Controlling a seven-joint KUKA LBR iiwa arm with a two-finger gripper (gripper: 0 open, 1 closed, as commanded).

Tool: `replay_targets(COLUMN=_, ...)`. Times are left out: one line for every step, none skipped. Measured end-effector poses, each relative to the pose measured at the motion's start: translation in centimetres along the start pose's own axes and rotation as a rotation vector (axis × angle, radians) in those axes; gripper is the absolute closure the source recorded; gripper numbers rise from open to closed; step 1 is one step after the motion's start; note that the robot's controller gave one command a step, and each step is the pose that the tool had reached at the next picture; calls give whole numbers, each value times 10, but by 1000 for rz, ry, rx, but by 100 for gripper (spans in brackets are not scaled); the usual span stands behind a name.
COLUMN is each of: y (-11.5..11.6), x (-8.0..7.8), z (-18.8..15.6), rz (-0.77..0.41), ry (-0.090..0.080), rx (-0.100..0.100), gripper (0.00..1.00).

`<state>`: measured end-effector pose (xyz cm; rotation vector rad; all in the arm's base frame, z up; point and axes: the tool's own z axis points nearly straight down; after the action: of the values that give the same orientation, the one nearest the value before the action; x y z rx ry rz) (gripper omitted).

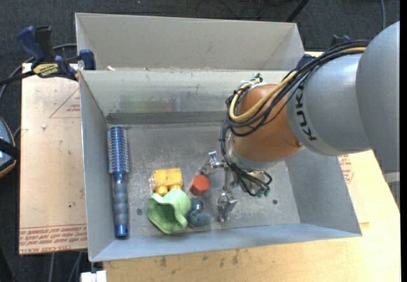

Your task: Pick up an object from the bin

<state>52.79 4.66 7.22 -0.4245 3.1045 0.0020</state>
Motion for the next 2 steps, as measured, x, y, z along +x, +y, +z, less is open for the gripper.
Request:
replay_targets(y=57, x=10, z=-2, rz=396, ry=-4, rx=1, gripper=0)
replay_targets(y=57, x=8, z=-4, rz=396, ry=-6, rx=-1, gripper=100)
